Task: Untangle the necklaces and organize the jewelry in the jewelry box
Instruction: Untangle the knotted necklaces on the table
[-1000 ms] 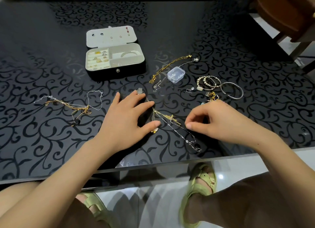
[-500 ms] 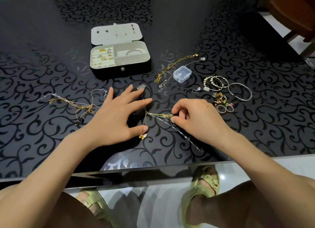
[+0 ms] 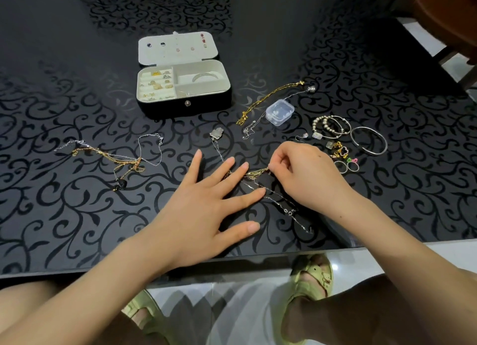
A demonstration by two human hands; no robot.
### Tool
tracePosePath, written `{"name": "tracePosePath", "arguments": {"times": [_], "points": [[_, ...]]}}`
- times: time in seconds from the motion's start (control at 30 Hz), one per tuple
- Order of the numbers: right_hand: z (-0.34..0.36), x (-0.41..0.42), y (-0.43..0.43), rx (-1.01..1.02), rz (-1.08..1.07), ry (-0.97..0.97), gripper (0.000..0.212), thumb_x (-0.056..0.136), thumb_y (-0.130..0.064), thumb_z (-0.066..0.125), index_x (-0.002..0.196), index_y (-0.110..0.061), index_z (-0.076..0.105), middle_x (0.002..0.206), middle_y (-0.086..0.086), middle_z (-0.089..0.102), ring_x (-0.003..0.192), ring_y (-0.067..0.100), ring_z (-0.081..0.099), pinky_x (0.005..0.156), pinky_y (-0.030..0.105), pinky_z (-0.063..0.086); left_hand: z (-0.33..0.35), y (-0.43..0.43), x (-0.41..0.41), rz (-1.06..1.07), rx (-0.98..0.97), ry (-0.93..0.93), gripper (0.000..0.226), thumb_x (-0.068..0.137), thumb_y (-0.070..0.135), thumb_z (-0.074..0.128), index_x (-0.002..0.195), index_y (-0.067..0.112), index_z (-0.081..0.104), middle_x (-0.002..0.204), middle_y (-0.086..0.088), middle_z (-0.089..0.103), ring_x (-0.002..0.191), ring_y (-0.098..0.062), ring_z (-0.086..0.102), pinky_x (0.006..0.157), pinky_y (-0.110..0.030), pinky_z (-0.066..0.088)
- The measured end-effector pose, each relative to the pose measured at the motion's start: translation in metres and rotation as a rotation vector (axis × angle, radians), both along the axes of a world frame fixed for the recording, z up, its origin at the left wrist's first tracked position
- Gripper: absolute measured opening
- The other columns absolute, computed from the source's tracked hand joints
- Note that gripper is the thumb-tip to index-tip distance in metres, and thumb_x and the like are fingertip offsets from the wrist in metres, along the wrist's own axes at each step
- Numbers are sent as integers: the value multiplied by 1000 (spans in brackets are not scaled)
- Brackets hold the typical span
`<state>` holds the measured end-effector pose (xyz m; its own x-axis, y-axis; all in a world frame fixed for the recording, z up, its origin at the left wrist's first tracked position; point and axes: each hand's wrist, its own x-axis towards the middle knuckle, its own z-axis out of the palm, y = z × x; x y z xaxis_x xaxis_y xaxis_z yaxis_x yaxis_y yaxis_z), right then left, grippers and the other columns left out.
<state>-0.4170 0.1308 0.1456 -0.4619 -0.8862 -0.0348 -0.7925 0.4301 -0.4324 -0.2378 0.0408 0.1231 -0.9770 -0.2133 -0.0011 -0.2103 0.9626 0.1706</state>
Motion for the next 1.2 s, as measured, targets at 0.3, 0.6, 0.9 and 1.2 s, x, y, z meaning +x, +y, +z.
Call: {"name": "tracePosePath", "arguments": {"times": [0.3, 0.6, 0.9, 1.2], "points": [[-2, -5, -5, -66, -4, 39, 8, 94, -21, 48, 87, -19, 52, 78, -8, 55, 80, 15, 50, 68, 28, 32, -1, -1, 2, 4, 79, -36, 63, 82, 78, 17, 140, 52, 18, 157, 0, 1, 145, -19, -12, 112, -58, -12], [0, -2, -7, -41, 79, 115, 14, 88, -34, 57, 93, -22, 54, 82, -11, 52, 88, 16, 48, 79, 33, 41, -1, -2, 2, -3, 125, -21, 63, 81, 79, 21, 138, 53, 23, 157, -2, 1, 145, -19, -12, 112, -57, -12], [1, -3, -17, -5, 31, 77, 14, 93, -30, 52, 85, -19, 55, 89, -5, 53, 92, 21, 53, 80, 35, 41, 1, -3, 2, 4, 191, -44, 59, 77, 80, 23, 132, 59, 23, 157, 2, -6, 143, -14, -21, 112, -51, -19], [2, -1, -29, -140, -17, 116, 13, 95, -27, 49, 88, -18, 53, 87, -2, 64, 86, 22, 57, 70, 32, 36, 3, -2, 2, 15, 200, -68, 59, 75, 81, 21, 131, 61, 20, 157, 1, -10, 141, -13, -25, 112, -51, -20]]}}
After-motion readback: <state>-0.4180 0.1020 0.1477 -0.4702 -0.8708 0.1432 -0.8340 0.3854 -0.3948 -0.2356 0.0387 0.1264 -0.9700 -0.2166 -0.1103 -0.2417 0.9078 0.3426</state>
